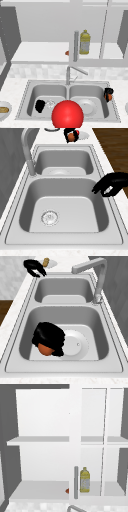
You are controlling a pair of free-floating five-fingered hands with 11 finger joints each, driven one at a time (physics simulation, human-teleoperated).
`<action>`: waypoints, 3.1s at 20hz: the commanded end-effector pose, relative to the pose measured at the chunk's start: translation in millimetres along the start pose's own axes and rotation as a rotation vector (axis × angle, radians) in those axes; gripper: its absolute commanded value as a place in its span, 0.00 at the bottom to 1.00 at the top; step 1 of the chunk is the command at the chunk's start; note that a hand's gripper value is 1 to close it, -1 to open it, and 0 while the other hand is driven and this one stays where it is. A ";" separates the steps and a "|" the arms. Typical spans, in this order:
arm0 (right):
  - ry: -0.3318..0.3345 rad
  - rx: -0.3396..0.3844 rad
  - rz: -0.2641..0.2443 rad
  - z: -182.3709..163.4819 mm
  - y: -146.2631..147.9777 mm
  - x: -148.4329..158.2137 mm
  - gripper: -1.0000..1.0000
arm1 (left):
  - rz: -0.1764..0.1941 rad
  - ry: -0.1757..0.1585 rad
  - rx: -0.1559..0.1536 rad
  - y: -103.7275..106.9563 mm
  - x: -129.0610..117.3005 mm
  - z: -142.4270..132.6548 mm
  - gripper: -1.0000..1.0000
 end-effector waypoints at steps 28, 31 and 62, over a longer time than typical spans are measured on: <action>-0.088 0.004 0.024 -3.2 114.5 155.1 1.00 | 0.000 0.000 0.000 0.0 0.0 0.0 0.50; -0.079 0.003 0.030 -9.0 126.3 174.7 1.00 | 0.000 0.000 0.000 0.0 0.0 0.0 0.50; -0.094 -0.007 0.005 -153.2 203.5 198.6 1.00 | 0.000 0.000 0.000 0.0 0.0 0.0 0.50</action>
